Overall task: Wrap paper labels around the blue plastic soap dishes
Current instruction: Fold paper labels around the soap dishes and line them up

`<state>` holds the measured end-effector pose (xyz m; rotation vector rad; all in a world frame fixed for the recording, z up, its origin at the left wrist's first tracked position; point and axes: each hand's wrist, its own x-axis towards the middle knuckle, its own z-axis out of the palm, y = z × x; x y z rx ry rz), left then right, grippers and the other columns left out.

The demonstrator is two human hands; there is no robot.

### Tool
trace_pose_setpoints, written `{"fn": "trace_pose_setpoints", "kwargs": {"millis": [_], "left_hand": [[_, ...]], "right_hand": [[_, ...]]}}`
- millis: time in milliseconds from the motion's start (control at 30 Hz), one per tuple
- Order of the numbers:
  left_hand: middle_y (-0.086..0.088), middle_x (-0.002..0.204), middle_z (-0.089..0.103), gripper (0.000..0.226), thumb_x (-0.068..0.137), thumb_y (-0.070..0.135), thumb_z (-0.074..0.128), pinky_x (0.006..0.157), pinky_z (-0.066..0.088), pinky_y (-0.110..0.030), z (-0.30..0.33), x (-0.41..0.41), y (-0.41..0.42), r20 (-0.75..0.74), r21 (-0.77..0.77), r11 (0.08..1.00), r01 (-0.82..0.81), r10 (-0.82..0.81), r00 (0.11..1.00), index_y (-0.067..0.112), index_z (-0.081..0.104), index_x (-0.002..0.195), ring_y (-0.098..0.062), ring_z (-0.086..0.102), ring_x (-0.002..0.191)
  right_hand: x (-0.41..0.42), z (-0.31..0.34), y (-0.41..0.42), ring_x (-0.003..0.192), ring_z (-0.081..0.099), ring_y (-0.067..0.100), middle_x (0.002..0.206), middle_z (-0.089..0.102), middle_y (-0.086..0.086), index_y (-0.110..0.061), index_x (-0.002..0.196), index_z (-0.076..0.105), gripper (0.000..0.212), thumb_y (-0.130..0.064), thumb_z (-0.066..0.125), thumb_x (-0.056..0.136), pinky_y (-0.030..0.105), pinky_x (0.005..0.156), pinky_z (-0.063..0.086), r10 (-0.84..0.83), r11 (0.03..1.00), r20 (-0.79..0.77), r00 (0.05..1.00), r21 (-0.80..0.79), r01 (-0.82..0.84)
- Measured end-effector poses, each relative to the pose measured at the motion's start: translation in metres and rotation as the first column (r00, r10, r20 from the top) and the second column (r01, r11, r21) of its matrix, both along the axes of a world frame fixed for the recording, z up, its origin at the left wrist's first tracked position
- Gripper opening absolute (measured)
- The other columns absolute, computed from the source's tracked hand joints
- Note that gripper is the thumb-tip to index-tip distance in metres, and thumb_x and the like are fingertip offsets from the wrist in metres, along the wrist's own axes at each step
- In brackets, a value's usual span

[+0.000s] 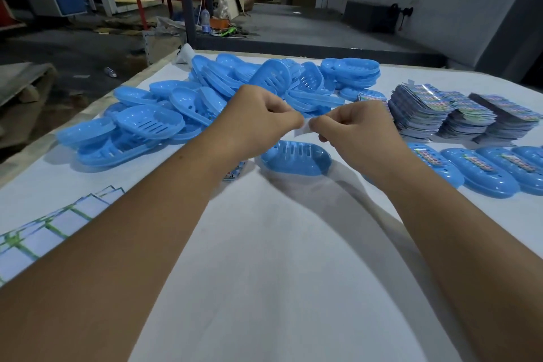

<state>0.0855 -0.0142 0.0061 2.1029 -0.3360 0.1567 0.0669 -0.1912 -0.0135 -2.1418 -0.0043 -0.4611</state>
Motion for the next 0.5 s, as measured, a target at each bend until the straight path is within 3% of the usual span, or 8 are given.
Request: {"fn": "trace_pose_setpoints", "kwargs": {"millis": [67,133,233,333,400,500], "left_hand": [[0.014,0.060,0.067,0.018,0.079,0.036,0.077,0.049,0.041,-0.007,-0.0019,-0.0020,-0.0040,-0.033,-0.057,0.998,0.034,-0.036,0.999,0.036,0.076,0.061,0.005,0.055,0.054],[0.014,0.067,0.071,0.017,0.079,0.040,0.077,0.053,0.043,-0.010,-0.0029,-0.0023,-0.0044,-0.068,-0.067,0.998,0.021,-0.026,0.997,0.038,0.076,0.063,0.003,0.060,0.066],[0.010,0.077,0.074,0.019,0.080,0.041,0.078,0.059,0.043,-0.016,-0.0040,-0.0035,-0.0051,-0.103,-0.074,0.997,0.000,-0.008,0.995,0.032,0.077,0.063,0.002,0.062,0.073],[0.012,0.074,0.074,0.019,0.080,0.042,0.078,0.063,0.042,-0.018,-0.0050,-0.0041,-0.0065,-0.131,-0.101,0.995,-0.007,-0.007,0.991,0.028,0.078,0.068,0.003,0.062,0.072],[0.014,0.069,0.071,0.014,0.082,0.039,0.078,0.068,0.042,-0.022,-0.0058,-0.0034,-0.0074,-0.144,-0.126,0.992,-0.001,-0.018,0.989,0.026,0.080,0.075,0.002,0.059,0.069],[0.014,0.071,0.071,0.012,0.083,0.036,0.077,0.071,0.043,-0.023,-0.0065,-0.0025,-0.0076,-0.153,-0.133,0.991,0.003,-0.023,0.988,0.025,0.081,0.084,0.002,0.059,0.070]], "right_hand": [[-0.0004,0.0006,0.0005,0.051,0.032,0.011,0.056,0.049,0.011,0.000,0.069,0.069,0.031,-0.028,0.070,0.079,0.016,0.041,0.027,0.014,1.000,0.012,1.000,-0.006,-0.014],[-0.0001,0.0011,0.0007,0.048,0.030,0.011,0.055,0.048,0.005,-0.004,0.067,0.070,0.027,-0.028,0.070,0.079,0.015,0.039,0.025,0.016,1.000,0.017,1.000,-0.003,-0.016],[-0.0014,0.0020,0.0013,0.049,0.033,0.010,0.058,0.052,0.014,-0.014,0.068,0.071,0.019,-0.030,0.071,0.079,0.017,0.040,0.027,0.030,1.000,0.028,0.999,-0.007,-0.030],[-0.0021,0.0033,0.0011,0.051,0.036,0.010,0.066,0.059,0.023,-0.021,0.069,0.073,0.014,-0.031,0.071,0.079,0.017,0.041,0.028,0.038,0.999,0.045,0.998,-0.011,-0.038],[-0.0014,0.0030,0.0004,0.052,0.039,0.010,0.070,0.064,0.020,-0.028,0.067,0.075,0.013,-0.032,0.072,0.079,0.017,0.045,0.032,0.045,0.999,0.046,0.998,0.007,-0.046],[0.0000,0.0014,0.0000,0.060,0.051,0.012,0.076,0.071,0.017,-0.019,0.070,0.076,0.016,-0.033,0.073,0.078,0.031,0.059,0.045,0.070,0.996,0.037,0.997,0.050,-0.072]]}}
